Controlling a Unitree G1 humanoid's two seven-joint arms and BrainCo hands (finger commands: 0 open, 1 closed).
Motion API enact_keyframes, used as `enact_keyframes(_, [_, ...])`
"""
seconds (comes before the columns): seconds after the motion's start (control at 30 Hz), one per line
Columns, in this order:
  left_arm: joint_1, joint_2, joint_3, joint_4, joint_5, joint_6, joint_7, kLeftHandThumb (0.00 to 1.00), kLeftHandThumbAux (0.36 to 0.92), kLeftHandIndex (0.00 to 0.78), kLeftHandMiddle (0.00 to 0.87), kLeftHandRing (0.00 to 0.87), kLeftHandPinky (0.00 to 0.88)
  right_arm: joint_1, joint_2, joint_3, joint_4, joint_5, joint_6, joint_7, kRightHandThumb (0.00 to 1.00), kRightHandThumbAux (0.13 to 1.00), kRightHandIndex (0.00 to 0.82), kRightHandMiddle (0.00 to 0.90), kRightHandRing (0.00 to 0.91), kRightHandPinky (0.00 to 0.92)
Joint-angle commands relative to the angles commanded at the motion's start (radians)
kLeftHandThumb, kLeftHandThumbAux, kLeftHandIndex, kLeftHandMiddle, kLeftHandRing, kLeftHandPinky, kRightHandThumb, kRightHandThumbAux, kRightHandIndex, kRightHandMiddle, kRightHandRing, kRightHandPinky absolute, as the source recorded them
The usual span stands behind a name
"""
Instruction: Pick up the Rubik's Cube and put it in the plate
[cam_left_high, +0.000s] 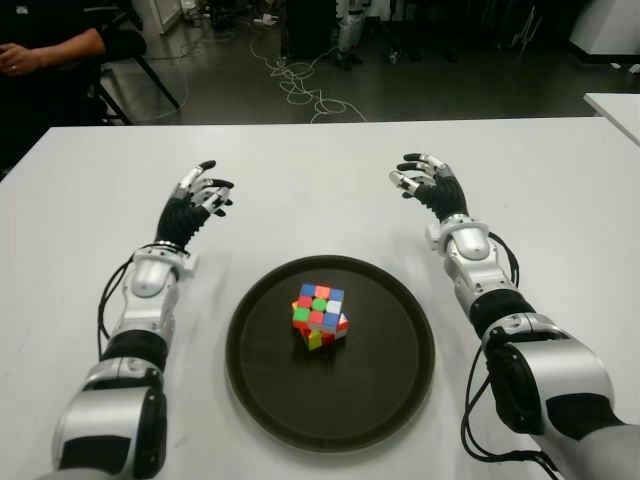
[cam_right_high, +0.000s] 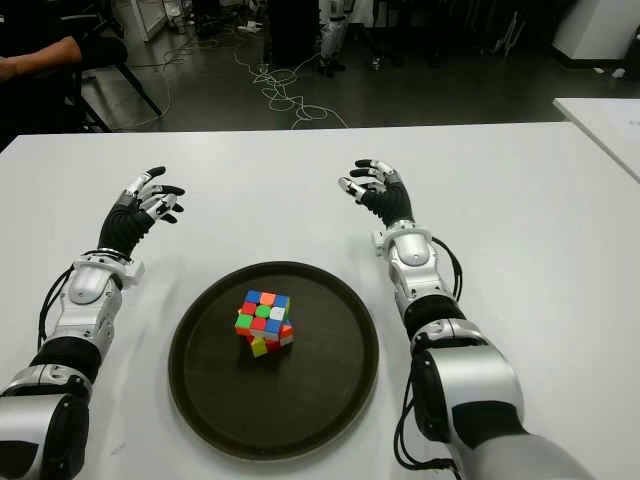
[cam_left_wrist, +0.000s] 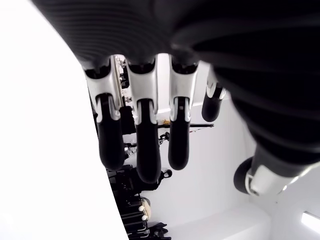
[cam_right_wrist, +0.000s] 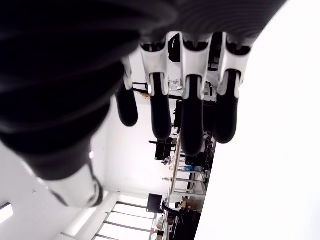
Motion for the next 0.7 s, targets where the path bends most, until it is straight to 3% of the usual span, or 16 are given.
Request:
enact_keyframes(0.63, [0.000,0.004,0.003,0.004,-0.001,-0.002,-0.004,0.101,0.573,0.127,0.344,0.412,0.437,0.004,0.008,-0.001,-0.002,-0.007,-0.028,-0.025,0.292,0.740,0.330,0.374,0.423,0.482])
enact_keyframes(0.7, [0.000,0.006,0.001,0.005,0.002,-0.001,-0.002,0.101,0.581,0.129,0.347,0.413,0.440,0.004,0.008,-0.001,-0.001,-0.007,-0.030,-0.027,0.479,0.735,0.369,0.375,0.425,0.492])
